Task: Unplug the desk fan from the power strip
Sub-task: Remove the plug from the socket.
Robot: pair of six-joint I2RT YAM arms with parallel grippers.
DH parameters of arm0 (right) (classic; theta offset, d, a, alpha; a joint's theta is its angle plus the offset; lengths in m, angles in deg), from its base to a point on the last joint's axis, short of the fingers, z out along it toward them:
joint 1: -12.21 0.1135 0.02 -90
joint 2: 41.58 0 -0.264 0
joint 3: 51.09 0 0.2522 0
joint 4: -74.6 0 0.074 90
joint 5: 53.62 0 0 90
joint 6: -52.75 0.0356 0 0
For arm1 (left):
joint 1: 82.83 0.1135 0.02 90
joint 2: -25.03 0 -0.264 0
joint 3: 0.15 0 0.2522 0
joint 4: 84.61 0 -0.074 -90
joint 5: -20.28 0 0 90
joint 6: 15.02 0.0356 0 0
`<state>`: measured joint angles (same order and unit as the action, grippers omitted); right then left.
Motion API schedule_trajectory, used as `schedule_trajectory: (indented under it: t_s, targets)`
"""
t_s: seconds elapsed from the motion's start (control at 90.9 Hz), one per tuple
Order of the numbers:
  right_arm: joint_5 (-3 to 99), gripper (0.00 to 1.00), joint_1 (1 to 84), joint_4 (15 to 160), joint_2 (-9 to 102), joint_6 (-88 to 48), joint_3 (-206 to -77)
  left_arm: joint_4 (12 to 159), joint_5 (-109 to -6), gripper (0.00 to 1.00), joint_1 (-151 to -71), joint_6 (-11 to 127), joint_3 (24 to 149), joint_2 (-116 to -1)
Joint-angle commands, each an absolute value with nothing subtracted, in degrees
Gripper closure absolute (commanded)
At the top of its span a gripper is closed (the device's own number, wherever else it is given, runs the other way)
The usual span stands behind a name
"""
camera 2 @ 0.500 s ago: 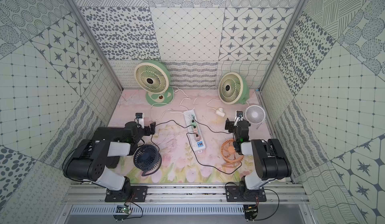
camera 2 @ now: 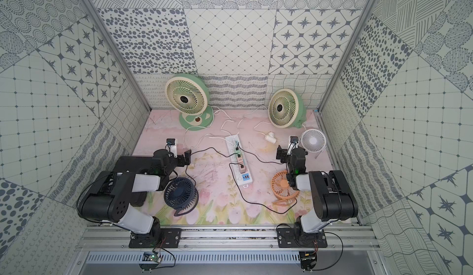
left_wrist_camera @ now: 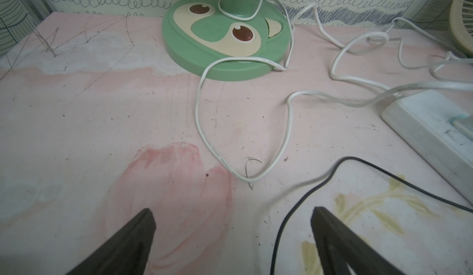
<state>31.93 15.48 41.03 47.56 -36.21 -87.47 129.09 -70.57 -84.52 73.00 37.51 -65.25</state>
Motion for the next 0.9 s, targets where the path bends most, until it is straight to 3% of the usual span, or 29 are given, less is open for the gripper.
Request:
schedule_trajectory:
  t_s: [0.0, 0.451, 0.583, 0.891]
  targets:
    - [32.59, 0.03, 15.47, 40.19, 47.28, -36.57, -88.21, 129.41, -70.06, 0.01, -84.40, 71.79, 37.41, -64.99]
    - [31.00, 0.03, 15.46, 40.78, 46.72, -36.03, -88.39, 129.39, -70.03, 0.01, -84.46, 71.87, 37.36, -64.98]
    - [29.98, 0.03, 15.46, 48.62, 41.25, -35.64, -90.30, 128.11, -73.02, 0.01, -84.44, 70.70, 37.27, -63.31]
    - [38.43, 0.03, 17.12, 69.97, 27.56, -36.99, -98.75, 117.08, -78.15, 0.01, -84.84, 68.37, 38.76, -52.84]
